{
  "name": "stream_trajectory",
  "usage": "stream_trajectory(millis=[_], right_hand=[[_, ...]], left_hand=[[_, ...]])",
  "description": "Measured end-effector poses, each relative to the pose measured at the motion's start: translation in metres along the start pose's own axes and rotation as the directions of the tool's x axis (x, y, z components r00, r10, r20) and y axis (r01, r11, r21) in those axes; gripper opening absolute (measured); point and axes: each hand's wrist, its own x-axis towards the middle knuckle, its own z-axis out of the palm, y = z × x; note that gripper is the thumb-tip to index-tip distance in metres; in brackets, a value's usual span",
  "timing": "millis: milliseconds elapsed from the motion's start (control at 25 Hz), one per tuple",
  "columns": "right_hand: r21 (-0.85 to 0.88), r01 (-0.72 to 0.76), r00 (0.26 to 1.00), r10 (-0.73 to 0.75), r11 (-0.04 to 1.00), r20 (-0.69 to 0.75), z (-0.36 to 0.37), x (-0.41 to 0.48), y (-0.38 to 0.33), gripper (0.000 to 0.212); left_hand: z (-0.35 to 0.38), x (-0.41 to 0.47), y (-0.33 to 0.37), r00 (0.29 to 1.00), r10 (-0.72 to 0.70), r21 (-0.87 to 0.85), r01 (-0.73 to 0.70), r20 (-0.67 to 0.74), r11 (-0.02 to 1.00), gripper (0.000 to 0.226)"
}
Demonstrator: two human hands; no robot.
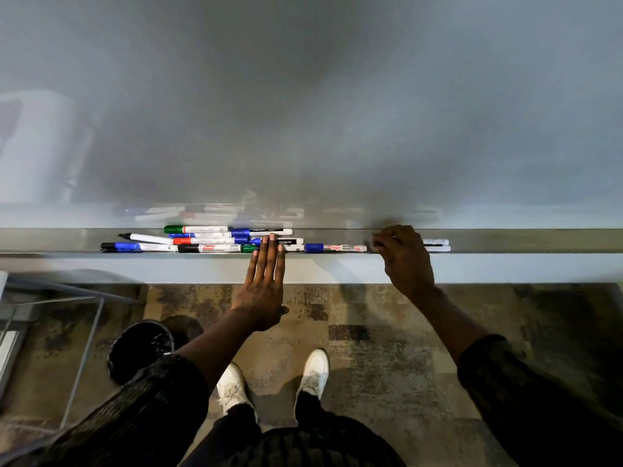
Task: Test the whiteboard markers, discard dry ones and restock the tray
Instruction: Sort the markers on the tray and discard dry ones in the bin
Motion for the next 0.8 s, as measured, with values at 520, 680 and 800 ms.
stream_trajectory(millis=[520, 680, 800], right_hand=[[-0.020, 0.001, 0.977, 0.004, 1.000, 0.215, 0.047, 0.023, -0.071, 0.034], [-0.029, -0.041, 0.989, 0.044, 0.999, 0.138, 0.029, 0.020, -0.071, 0.028], [0.167, -0.222, 0.972, 0.205, 0.961, 0.111, 0.010, 0.018, -0.091, 0.017]], left_hand=[[-0.008, -0.005, -0.003, 0.999, 0.032, 0.023, -0.032, 0.011, 0.999, 0.137], [-0.008, -0.007, -0.008, 0.997, 0.077, -0.011, -0.077, -0.027, 0.997, 0.131], [-0.009, -0.014, -0.013, 0.990, 0.114, -0.127, -0.125, -0.086, 0.984, 0.127]])
